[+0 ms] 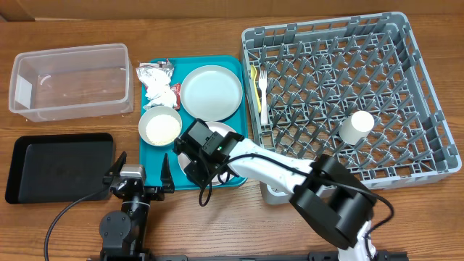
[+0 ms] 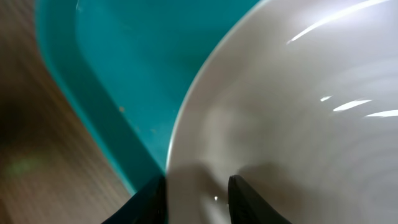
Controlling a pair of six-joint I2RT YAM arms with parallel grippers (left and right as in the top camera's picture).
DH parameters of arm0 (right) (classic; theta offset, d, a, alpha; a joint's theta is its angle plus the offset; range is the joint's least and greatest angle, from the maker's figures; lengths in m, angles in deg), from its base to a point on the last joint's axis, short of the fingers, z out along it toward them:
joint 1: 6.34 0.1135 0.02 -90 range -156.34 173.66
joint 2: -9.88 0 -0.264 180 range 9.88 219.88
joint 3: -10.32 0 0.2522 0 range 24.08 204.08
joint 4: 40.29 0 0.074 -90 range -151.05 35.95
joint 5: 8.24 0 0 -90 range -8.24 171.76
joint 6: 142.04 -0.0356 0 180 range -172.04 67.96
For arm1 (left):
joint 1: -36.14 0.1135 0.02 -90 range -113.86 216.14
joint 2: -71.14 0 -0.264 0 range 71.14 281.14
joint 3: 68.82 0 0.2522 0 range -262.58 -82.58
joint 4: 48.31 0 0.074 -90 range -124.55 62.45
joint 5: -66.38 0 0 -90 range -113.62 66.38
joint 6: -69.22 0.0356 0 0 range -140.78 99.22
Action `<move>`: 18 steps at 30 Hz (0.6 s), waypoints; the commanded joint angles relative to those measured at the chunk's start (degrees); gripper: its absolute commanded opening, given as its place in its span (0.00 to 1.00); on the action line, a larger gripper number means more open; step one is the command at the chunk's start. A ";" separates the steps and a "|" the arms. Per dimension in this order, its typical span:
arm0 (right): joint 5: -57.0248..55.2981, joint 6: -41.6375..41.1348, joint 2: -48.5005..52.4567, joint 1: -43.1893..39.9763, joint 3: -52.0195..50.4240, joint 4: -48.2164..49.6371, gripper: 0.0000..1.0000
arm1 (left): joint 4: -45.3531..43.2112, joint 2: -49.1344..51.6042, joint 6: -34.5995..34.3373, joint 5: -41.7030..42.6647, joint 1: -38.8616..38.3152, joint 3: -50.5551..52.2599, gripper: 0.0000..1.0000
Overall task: Sort waste into correct bins and load items into the dishwasher rack
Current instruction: 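Grip the white plate's edge with the right gripper and lift it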
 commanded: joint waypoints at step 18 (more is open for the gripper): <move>-3.30 0.11 1.88 0.83 3.19 -2.71 0.19 | -0.02 -0.20 1.09 0.61 0.31 0.24 1.00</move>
